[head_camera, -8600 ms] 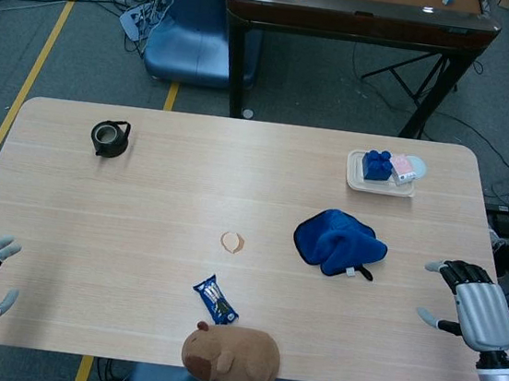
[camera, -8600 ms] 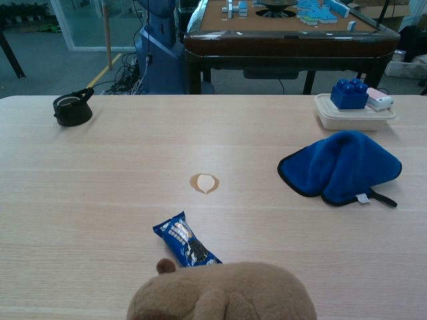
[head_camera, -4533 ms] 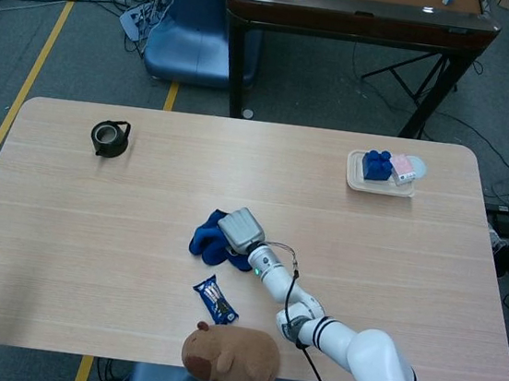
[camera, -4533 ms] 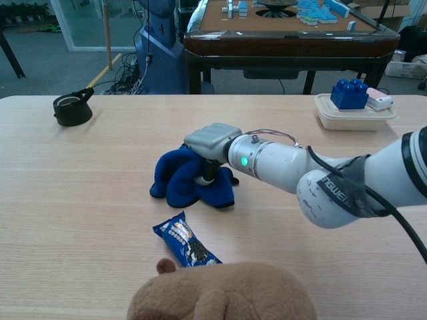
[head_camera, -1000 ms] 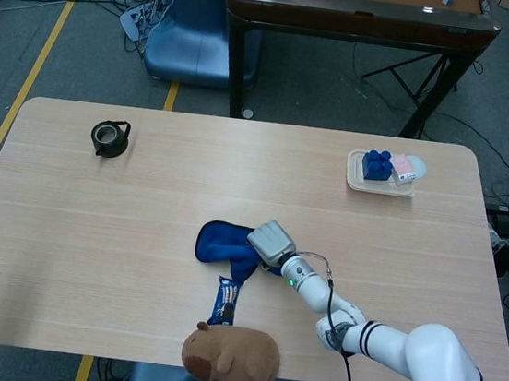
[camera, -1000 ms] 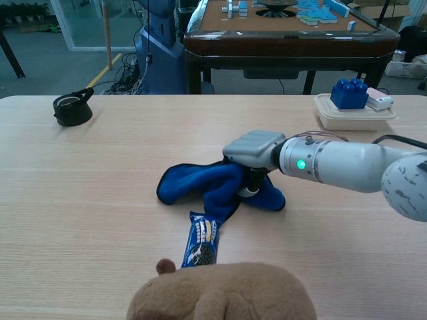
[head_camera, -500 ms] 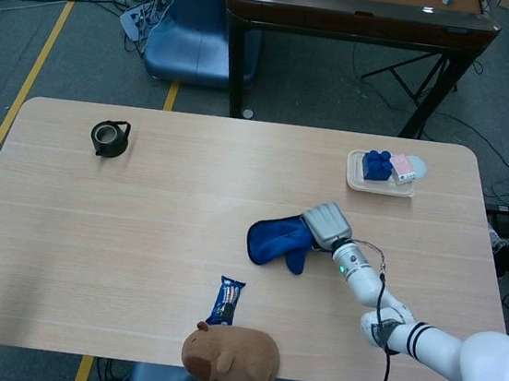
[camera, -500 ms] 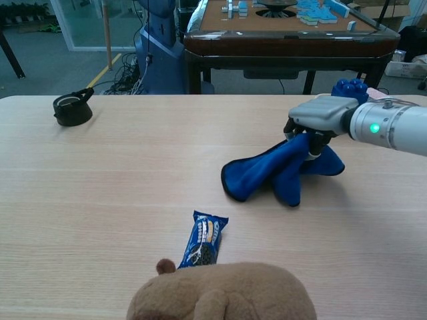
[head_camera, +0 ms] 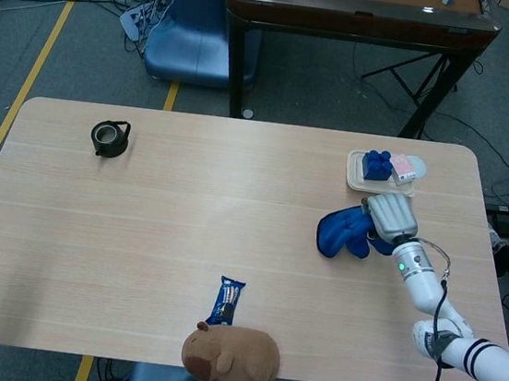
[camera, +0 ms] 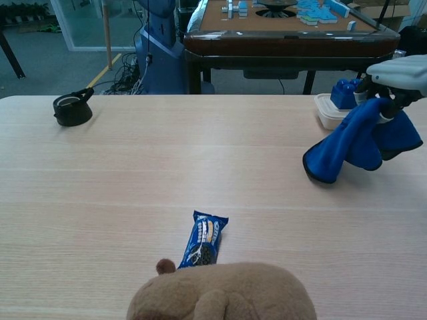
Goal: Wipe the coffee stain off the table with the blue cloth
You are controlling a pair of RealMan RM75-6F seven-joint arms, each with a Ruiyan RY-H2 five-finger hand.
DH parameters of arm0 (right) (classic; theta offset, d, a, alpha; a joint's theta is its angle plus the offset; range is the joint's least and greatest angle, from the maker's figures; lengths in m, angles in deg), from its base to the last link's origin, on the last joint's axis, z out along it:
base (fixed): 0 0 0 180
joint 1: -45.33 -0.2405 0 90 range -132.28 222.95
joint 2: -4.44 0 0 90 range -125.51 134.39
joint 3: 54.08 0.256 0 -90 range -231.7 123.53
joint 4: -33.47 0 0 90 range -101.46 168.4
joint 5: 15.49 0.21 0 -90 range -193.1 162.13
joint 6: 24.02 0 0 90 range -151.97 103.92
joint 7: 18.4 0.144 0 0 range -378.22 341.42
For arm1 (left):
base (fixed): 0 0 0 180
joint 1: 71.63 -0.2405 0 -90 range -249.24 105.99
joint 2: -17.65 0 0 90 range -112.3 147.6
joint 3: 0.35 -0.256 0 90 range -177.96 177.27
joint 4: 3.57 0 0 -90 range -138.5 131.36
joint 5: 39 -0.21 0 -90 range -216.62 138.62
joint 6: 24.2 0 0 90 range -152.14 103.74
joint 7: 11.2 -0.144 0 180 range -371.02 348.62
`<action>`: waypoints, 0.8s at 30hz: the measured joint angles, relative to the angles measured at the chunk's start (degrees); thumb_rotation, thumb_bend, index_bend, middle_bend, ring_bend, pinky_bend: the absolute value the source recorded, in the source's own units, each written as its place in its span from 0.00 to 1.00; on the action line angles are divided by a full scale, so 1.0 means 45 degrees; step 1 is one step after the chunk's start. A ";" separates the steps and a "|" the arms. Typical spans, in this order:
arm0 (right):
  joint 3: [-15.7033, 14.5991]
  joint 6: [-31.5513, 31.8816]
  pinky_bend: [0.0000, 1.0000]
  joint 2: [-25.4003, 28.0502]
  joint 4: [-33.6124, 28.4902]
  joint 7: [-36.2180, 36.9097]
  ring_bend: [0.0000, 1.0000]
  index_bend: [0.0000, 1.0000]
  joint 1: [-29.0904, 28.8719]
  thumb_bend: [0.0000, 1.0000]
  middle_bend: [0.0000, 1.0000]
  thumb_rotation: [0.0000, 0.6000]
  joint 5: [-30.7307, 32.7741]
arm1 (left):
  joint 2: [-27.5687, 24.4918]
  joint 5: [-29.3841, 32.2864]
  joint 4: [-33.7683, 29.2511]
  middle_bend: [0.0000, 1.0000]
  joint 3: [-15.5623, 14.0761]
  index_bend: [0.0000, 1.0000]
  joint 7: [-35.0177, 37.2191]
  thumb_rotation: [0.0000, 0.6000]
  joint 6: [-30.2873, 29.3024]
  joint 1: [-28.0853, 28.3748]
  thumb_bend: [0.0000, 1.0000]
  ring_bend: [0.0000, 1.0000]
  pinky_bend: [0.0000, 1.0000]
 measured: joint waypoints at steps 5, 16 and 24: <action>-0.0231 -0.0354 0.52 0.0229 0.0100 0.0228 0.34 0.35 0.0262 0.47 0.36 1.00 0.0070 | 0.0039 0.0030 -0.0002 0.16 0.0000 0.21 -0.0082 1.00 0.0112 0.0051 0.27 0.12 0.07; -0.0224 0.0583 0.18 0.1036 -0.0998 0.0972 0.02 0.00 0.1022 0.12 0.02 1.00 -0.0376 | 0.0022 0.0077 -0.0178 0.16 0.0034 0.21 -0.0236 1.00 0.0256 0.0166 0.27 0.12 0.07; -0.0207 0.1855 0.18 0.2320 -0.2598 0.1215 0.02 0.00 0.1878 0.00 0.08 1.00 -0.0975 | -0.0001 0.0082 -0.0181 0.16 0.0072 0.21 -0.0222 1.00 0.0376 0.0285 0.27 0.12 0.07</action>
